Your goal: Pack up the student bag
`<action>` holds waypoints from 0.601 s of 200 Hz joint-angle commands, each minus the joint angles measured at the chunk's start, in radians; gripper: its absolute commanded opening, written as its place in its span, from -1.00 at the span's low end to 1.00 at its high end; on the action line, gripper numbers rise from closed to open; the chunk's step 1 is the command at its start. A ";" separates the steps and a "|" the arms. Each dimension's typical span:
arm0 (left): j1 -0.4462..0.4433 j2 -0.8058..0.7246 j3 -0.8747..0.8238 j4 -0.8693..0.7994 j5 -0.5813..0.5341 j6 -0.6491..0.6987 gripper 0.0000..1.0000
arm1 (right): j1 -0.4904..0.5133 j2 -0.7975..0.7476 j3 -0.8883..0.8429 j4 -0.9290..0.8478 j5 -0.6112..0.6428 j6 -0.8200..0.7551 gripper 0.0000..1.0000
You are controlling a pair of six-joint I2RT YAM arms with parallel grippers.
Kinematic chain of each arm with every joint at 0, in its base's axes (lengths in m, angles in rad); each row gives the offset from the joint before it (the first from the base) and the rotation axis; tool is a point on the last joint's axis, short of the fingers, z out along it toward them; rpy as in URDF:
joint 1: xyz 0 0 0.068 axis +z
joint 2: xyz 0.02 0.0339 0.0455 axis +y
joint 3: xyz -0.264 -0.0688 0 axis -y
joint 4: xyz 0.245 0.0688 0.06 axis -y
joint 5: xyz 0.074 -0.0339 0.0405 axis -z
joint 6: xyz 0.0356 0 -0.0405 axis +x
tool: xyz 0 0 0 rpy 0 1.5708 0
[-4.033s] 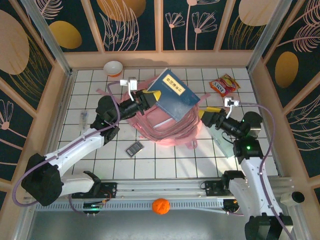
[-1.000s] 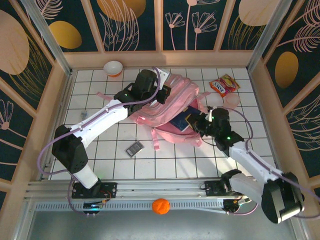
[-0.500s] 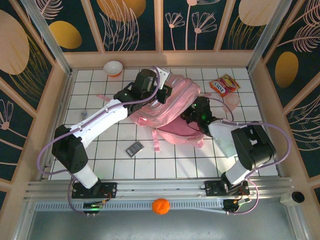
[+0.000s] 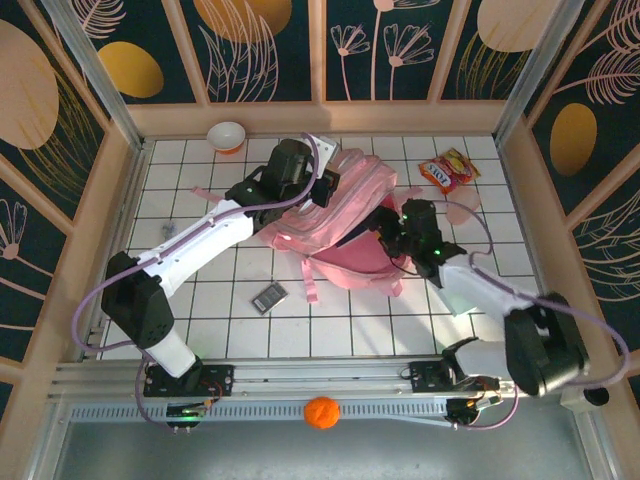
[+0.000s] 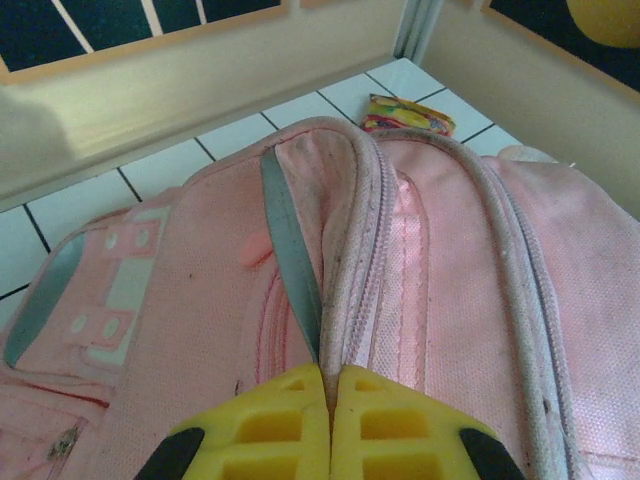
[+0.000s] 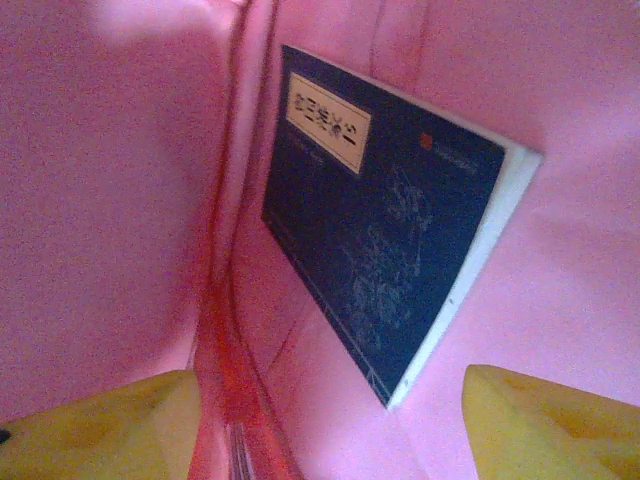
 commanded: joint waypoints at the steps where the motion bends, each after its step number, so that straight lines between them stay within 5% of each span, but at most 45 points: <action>1: 0.015 -0.065 -0.025 0.092 -0.023 0.059 -1.00 | -0.008 -0.134 0.052 -0.289 0.081 -0.140 0.40; 58: -0.002 -0.019 -0.200 0.107 0.080 0.219 -0.99 | -0.003 -0.375 0.215 -0.527 0.123 -0.564 0.31; 67: -0.012 0.002 -0.208 0.097 0.105 0.219 -0.73 | 0.003 -0.375 0.228 -0.524 0.078 -0.659 0.27; 86: -0.014 0.030 -0.199 0.080 0.159 0.154 0.31 | 0.038 -0.334 0.271 -0.554 0.028 -0.829 0.26; 100: 0.002 0.006 -0.223 0.108 0.147 0.086 0.53 | 0.092 -0.277 0.301 -0.595 0.036 -0.961 0.26; 120: 0.090 -0.062 -0.297 0.180 0.195 -0.052 0.60 | 0.214 -0.187 0.310 -0.632 0.113 -1.155 0.27</action>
